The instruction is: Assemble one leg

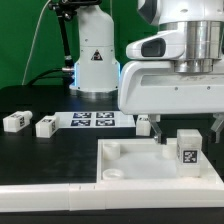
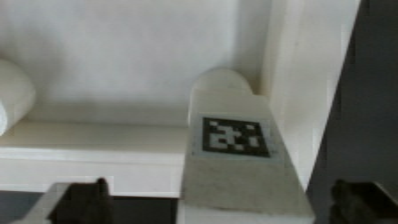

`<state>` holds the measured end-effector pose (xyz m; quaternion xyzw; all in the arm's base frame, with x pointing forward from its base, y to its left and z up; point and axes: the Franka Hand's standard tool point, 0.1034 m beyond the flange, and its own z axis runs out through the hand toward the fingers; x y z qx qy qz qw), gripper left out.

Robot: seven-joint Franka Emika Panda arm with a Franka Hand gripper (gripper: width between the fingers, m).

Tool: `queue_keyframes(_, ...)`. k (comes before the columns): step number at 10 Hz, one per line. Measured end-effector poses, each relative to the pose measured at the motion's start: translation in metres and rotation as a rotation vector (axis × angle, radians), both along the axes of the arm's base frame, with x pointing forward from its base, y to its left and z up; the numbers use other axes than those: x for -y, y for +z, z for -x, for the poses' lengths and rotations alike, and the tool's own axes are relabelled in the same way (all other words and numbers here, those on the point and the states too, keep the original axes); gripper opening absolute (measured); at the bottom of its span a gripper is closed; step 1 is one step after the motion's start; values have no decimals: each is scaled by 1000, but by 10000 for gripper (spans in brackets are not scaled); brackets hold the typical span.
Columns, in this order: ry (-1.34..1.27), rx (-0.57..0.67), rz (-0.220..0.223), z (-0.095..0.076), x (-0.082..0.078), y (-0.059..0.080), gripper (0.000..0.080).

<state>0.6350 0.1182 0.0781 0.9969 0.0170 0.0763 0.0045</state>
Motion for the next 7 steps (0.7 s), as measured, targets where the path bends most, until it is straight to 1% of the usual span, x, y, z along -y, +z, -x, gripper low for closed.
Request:
queue_keyframes(1, -1, 0, 0, 0, 0, 0, 389)
queue_keyframes(2, -31, 0, -6, 0, 0, 0, 389)
queue_keyframes(3, -42, 0, -7, 0, 0, 0, 290)
queue_keyframes(4, -94, 0, -16, 0, 0, 0, 290)
queue_keyframes(6, -308, 0, -52, 1, -1, -1, 290)
queue_keyframes(7, -441, -2, -78, 1, 0, -1, 290)
